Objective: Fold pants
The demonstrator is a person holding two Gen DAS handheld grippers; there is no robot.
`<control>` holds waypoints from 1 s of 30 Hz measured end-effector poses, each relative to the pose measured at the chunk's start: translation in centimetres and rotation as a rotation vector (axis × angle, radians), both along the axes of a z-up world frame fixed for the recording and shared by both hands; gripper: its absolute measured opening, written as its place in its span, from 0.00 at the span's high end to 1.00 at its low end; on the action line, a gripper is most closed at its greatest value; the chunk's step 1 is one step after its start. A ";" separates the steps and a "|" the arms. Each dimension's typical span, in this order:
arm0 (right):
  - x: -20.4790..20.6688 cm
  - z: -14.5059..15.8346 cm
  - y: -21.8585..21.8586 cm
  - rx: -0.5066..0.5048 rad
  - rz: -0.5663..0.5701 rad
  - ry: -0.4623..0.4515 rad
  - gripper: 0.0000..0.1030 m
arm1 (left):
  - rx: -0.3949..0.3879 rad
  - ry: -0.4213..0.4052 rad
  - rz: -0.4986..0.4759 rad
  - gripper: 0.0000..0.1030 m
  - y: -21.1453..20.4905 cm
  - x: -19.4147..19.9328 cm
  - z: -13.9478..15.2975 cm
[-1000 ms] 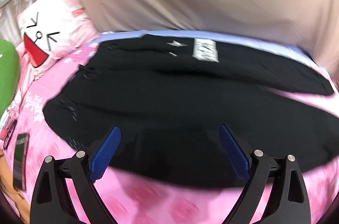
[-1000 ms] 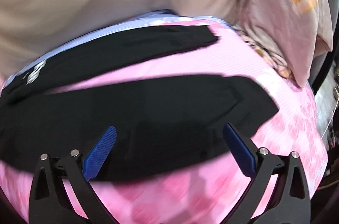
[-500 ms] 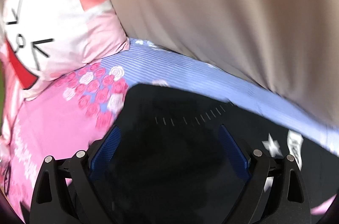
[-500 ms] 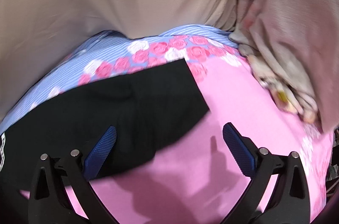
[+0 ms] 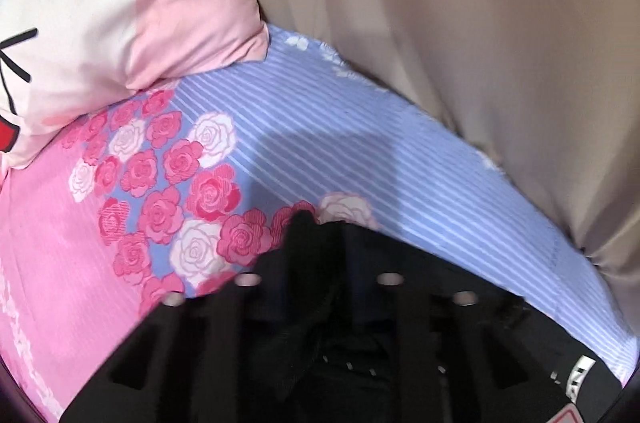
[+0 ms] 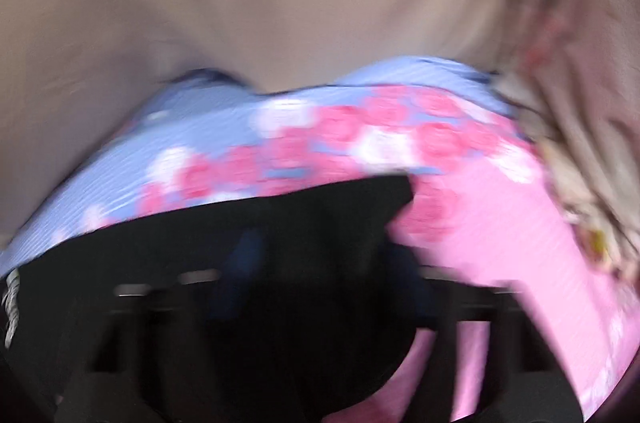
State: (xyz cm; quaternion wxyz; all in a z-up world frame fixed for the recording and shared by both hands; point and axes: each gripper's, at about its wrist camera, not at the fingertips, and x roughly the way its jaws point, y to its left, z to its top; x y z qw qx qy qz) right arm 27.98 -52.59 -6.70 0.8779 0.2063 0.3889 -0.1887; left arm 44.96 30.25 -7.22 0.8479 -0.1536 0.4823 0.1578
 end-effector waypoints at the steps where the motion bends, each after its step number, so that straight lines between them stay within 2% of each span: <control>1: -0.4 0.5 0.3 -0.019 -0.001 -0.004 0.92 | 0.000 -0.022 -0.006 0.91 0.0 -0.6 0.7; 6: -4.7 5.0 1.8 -0.058 0.048 -0.129 0.93 | -0.052 -0.156 -0.099 0.91 -0.3 -7.0 5.9; 9: -9.1 8.1 3.7 -0.102 0.111 -0.205 0.93 | -0.078 -0.239 -0.173 0.91 -0.5 -13.6 10.0; 13: -15.4 10.2 6.8 -0.171 0.199 -0.266 0.93 | -0.080 -0.274 -0.233 0.91 -1.0 -21.2 13.1; 16: -20.2 9.5 8.4 -0.219 0.236 -0.247 0.93 | -0.078 -0.256 -0.259 0.91 -0.1 -26.8 11.9; 18: -22.6 7.8 8.7 -0.227 0.241 -0.210 0.93 | -0.095 -0.228 -0.264 0.91 0.4 -29.8 10.6; 22: -26.2 4.1 8.6 -0.215 0.206 -0.140 0.93 | -0.128 -0.159 -0.225 0.85 2.5 -33.5 5.8; 24: -27.6 2.7 7.9 -0.186 0.175 -0.124 0.90 | -0.212 -0.157 -0.185 0.71 3.6 -34.7 3.7; 25: -28.1 2.3 7.7 -0.179 0.155 -0.114 0.88 | -0.256 -0.165 -0.160 0.68 4.3 -35.4 3.1; 26: -28.6 2.2 7.6 -0.178 0.138 -0.114 0.87 | -0.311 -0.186 -0.132 0.63 4.8 -36.3 2.7; 28: -30.2 2.3 7.6 -0.173 0.092 -0.131 0.78 | -0.436 -0.241 -0.090 0.51 5.4 -37.6 2.5; 29: -30.6 2.3 7.5 -0.172 0.076 -0.135 0.67 | -0.478 -0.262 -0.073 0.40 5.6 -38.1 2.3; 30: -31.3 2.4 7.4 -0.162 0.051 -0.148 0.57 | -0.511 -0.275 -0.048 0.34 5.6 -38.5 2.2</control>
